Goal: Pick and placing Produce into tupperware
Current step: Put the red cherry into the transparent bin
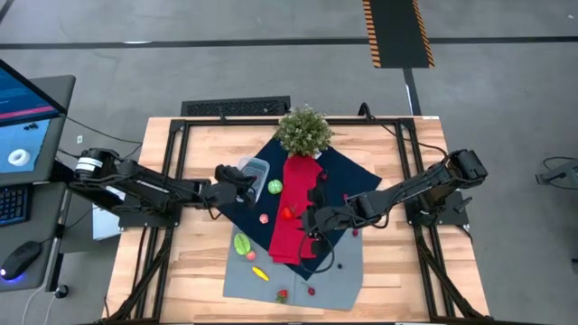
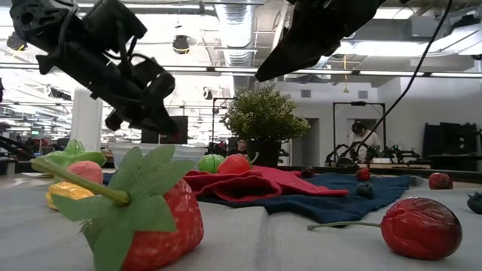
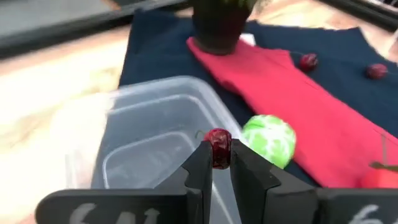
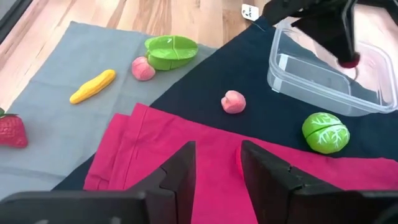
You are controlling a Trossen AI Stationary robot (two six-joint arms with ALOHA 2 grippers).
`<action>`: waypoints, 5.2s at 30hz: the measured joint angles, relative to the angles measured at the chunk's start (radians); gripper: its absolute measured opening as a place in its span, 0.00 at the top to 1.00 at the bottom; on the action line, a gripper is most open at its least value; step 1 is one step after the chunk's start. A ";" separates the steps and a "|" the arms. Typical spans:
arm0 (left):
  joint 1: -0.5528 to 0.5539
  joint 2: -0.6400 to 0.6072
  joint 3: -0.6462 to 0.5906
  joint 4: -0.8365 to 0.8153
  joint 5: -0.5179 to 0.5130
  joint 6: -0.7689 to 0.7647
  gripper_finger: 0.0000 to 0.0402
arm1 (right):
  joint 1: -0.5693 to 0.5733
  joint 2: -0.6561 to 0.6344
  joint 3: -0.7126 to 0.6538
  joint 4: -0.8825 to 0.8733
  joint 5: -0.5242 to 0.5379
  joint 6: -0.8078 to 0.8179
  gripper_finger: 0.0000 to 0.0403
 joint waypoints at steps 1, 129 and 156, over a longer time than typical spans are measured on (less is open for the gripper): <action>0.007 0.000 0.000 -0.013 0.000 -0.025 0.91 | 0.000 0.000 0.000 0.000 0.000 0.001 0.63; -0.062 0.000 -0.001 0.817 0.690 0.597 0.54 | 0.138 -0.496 -0.682 -0.218 -0.136 0.486 0.76; -0.062 0.000 0.000 0.817 0.690 0.597 0.54 | 0.091 -0.394 -0.676 -0.113 -0.173 0.456 0.76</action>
